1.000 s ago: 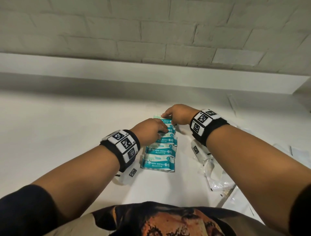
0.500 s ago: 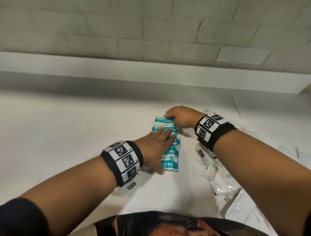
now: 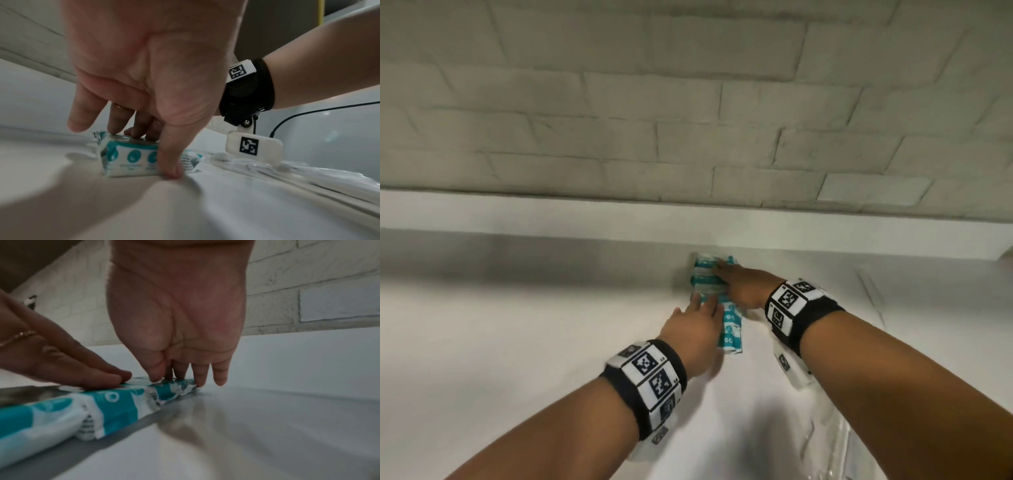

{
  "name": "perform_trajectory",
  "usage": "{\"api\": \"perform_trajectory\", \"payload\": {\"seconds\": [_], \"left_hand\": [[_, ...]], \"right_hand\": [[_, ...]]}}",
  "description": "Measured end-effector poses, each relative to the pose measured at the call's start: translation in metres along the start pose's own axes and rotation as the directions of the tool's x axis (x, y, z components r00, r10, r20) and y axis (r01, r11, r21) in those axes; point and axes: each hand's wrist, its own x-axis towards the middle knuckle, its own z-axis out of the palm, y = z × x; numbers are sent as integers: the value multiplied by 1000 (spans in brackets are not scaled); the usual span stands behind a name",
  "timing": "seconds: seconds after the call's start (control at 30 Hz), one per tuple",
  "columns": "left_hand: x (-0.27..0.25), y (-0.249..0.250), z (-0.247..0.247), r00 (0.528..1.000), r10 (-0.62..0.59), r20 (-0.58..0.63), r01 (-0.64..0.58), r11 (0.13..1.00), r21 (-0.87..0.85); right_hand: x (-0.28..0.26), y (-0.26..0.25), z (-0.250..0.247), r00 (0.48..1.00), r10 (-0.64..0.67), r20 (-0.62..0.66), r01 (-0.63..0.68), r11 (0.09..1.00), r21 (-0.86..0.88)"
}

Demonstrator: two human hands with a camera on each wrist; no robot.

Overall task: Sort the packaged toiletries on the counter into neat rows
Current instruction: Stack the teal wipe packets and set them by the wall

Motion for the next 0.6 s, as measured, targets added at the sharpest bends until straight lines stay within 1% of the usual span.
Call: {"api": "perform_trajectory", "payload": {"seconds": [0.13, 0.17, 0.3, 0.4, 0.43, 0.47, 0.5, 0.53, 0.57, 0.6], "left_hand": [[33, -16, -1, 998, -11, -68, 7, 998, -59], [39, -18, -3, 997, -12, -71, 8, 998, -69], [54, -24, -10, 1000, -3, 0, 3, 996, -89], [56, -30, -13, 999, 47, 10, -45, 988, -145], [56, -33, -17, 997, 78, 5, -76, 983, -165], [54, -35, -23, 994, 105, -11, -105, 972, -212], [53, -37, -31, 994, 100, -44, -108, 948, -301], [52, -39, -41, 996, 48, -79, -77, 904, -420], [54, -43, -49, 995, -44, -92, -13, 841, -540], [59, -50, -53, 985, -146, -92, 52, 758, -650]], "right_hand": [[32, 8, -14, 999, 38, 36, -40, 997, 65], [37, 10, -17, 998, 36, 46, -39, 998, 59], [50, 17, -25, 997, 32, 66, -41, 988, 147], [48, 21, -20, 998, 11, 65, -24, 978, 205], [46, 23, -20, 999, 16, 43, -26, 967, 253], [43, 25, -20, 999, 38, -9, -33, 941, 335], [38, 29, -22, 994, 97, -46, -70, 911, 407], [34, 34, -24, 981, 170, -94, -105, 871, 479], [31, 40, -25, 958, 253, -138, -136, 818, 559], [27, 45, -27, 930, 331, -158, -152, 742, 653]]}}
